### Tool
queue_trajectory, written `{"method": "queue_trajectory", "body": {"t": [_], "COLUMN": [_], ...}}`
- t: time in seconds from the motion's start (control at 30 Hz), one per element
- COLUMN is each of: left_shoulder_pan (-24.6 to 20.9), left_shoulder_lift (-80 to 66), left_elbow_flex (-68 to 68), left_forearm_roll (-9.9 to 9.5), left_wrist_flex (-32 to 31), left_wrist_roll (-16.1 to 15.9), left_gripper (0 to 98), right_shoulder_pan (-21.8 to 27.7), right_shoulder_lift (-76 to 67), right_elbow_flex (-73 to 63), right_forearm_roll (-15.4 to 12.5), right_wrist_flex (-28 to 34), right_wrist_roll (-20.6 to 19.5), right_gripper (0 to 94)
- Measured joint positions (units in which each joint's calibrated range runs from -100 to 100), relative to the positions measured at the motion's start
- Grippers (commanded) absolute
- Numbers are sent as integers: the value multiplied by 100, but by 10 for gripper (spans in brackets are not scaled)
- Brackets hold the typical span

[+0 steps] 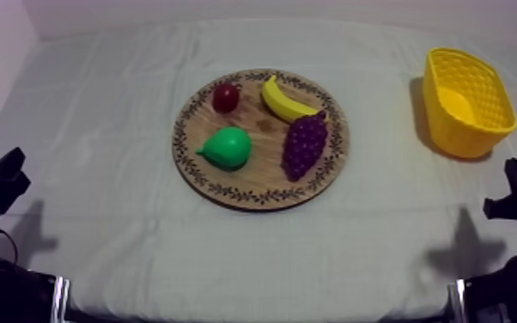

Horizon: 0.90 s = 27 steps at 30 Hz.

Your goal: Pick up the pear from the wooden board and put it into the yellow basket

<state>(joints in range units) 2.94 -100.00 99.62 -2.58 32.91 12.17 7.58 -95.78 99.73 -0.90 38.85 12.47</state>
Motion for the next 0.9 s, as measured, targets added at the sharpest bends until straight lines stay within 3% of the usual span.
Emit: {"method": "queue_trajectory", "body": {"t": [0.13,0.37,0.9], "left_shoulder_pan": [0,0,0], "left_shoulder_lift": [0,0,0], "left_elbow_flex": [0,0,0], "left_forearm_roll": [0,0,0], "left_wrist_flex": [0,0,0], "left_wrist_roll": [0,0,0], "left_gripper": [1,1,1], "right_shoulder_pan": [-108,-148,-152], "right_shoulder_lift": [0,0,0], "right_elbow_flex": [0,0,0], "right_forearm_roll": [0,-6,-10], "right_wrist_flex": [0,-17,-46], "right_wrist_roll": [-95,-688,-876], "right_gripper": [5,5,4]}}
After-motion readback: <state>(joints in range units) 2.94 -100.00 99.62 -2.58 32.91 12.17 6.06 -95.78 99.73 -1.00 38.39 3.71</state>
